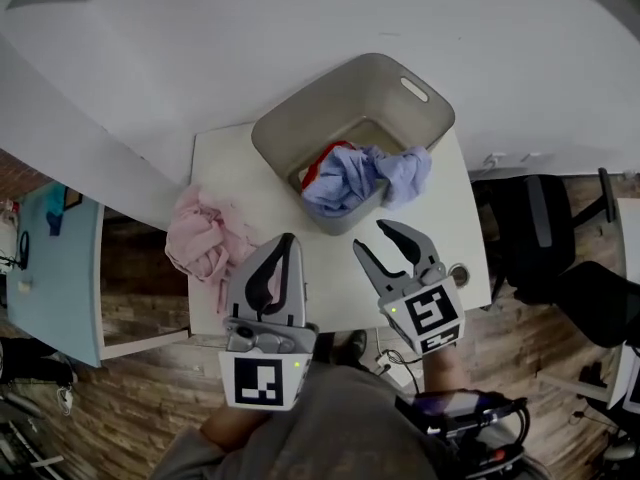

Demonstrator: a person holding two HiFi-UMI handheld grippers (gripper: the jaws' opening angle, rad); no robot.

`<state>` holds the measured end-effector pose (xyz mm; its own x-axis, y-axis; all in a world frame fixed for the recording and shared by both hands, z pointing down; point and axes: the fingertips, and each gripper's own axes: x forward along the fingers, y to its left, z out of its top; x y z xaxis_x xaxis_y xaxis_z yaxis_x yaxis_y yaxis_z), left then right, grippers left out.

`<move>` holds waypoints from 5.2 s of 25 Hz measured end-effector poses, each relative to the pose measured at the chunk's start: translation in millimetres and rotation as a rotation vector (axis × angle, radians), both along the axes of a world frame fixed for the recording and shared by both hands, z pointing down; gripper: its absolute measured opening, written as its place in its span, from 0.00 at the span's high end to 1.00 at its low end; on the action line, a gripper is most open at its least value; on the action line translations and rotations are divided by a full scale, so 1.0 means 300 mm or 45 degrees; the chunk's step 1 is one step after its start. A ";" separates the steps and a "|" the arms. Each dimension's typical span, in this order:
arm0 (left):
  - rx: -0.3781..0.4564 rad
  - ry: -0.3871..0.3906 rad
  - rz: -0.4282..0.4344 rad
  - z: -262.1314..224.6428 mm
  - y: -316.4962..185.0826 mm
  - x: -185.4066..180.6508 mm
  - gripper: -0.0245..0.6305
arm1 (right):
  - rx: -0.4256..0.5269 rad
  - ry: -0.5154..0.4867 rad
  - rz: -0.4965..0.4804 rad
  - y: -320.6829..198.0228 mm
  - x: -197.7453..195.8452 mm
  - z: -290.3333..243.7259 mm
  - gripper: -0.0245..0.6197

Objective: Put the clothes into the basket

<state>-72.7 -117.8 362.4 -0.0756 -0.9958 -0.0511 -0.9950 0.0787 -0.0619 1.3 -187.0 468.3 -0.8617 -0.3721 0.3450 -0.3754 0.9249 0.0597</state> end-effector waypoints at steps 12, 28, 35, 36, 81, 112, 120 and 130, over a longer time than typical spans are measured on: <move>0.087 -0.070 -0.048 -0.071 0.161 0.135 0.95 | 0.054 -0.071 -0.121 0.213 0.080 -0.081 0.70; 0.139 -0.037 -0.293 -0.096 0.298 0.004 0.95 | 0.079 -0.097 -0.319 0.317 -0.045 -0.117 0.70; 0.109 -0.041 -0.419 -0.059 0.395 -0.149 0.95 | 0.032 -0.055 -0.423 0.394 -0.200 -0.065 0.67; 0.109 -0.039 -0.435 -0.054 0.411 -0.179 0.95 | 0.020 -0.054 -0.438 0.407 -0.231 -0.055 0.67; -0.131 0.177 -0.430 0.325 0.427 -1.015 0.95 | 0.144 0.115 -0.284 0.366 -1.017 0.347 0.52; 0.245 -0.004 -0.089 -0.170 0.146 -0.473 0.95 | 0.396 -0.264 0.153 -0.074 -0.383 -0.516 0.52; 0.195 -0.020 -0.049 -0.149 0.001 -0.400 0.95 | 0.285 -0.288 0.233 -0.256 -0.264 -0.429 0.51; 0.095 0.005 -0.052 -0.053 -0.100 -0.401 0.95 | -0.043 -0.117 0.373 -0.464 -0.189 -0.175 0.38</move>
<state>-193.1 -147.9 346.4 -0.1168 -0.9853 -0.1250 -0.9910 0.1239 -0.0504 -55.3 -326.1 415.8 -0.7477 -0.5989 0.2868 -0.6287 0.7775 -0.0158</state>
